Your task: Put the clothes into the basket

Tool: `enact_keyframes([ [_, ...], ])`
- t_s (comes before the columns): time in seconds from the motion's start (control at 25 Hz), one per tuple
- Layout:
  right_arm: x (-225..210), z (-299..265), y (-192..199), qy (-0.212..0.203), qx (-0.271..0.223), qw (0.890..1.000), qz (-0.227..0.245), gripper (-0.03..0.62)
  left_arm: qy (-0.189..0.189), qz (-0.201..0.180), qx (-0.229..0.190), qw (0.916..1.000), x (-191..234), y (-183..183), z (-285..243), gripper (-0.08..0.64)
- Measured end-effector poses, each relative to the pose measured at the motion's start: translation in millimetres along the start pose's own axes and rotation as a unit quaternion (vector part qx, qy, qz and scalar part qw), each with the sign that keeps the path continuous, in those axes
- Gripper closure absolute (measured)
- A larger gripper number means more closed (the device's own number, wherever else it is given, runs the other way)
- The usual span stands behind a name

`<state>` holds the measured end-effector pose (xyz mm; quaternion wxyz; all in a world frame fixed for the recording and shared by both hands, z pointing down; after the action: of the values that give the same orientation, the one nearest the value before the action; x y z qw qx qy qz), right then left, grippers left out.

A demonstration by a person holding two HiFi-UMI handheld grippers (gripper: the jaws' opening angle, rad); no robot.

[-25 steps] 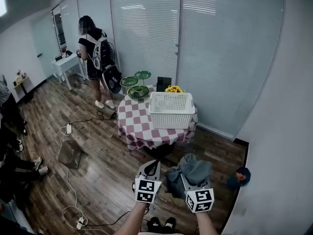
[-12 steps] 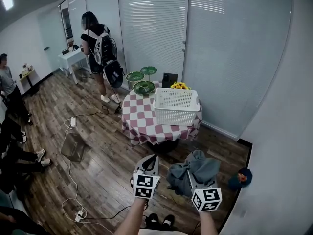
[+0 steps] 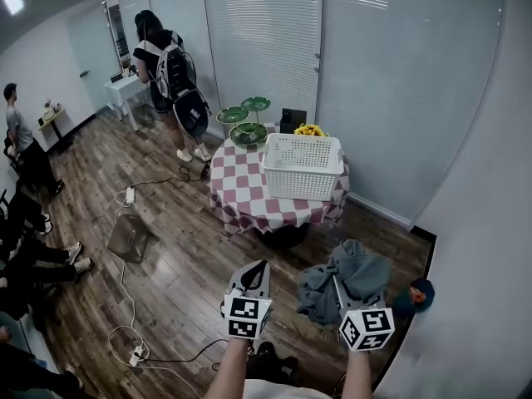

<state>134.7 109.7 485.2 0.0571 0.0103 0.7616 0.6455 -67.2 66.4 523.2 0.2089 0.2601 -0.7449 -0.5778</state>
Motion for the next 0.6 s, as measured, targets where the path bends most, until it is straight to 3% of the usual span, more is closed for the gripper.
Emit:
enact_keyframes([
  [0.16,-2.2,-13.5,-9.4,-0.005,-0.004,1.000,-0.008,0.376,0.014,-0.012,0.014,0.9997,-4.6,-0.3,-13.8,0.546],
  [0.4,-5.9,-22.2,-27.2,0.018,-0.042,0.999,-0.026,0.376,-0.001,-0.003,-0.005,1.0000,2.0,-15.3,-33.5,0.546],
  [0.6,-6.0,-35.8,-21.1,0.018,-0.032,0.999,-0.019,0.374,0.014,-0.010,-0.001,0.9998,6.1,-19.4,-52.1,0.546],
])
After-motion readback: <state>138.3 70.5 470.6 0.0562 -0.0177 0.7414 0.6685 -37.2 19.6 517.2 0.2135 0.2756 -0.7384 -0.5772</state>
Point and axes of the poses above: the fingertips, and each gripper's own axes: z backward along the fingers, x to its left, y out of its underside, the point moved 1 cm from there along z, backward along the fingers, and after that the axes turned 12 degrees about y, right-handed, at the moved point
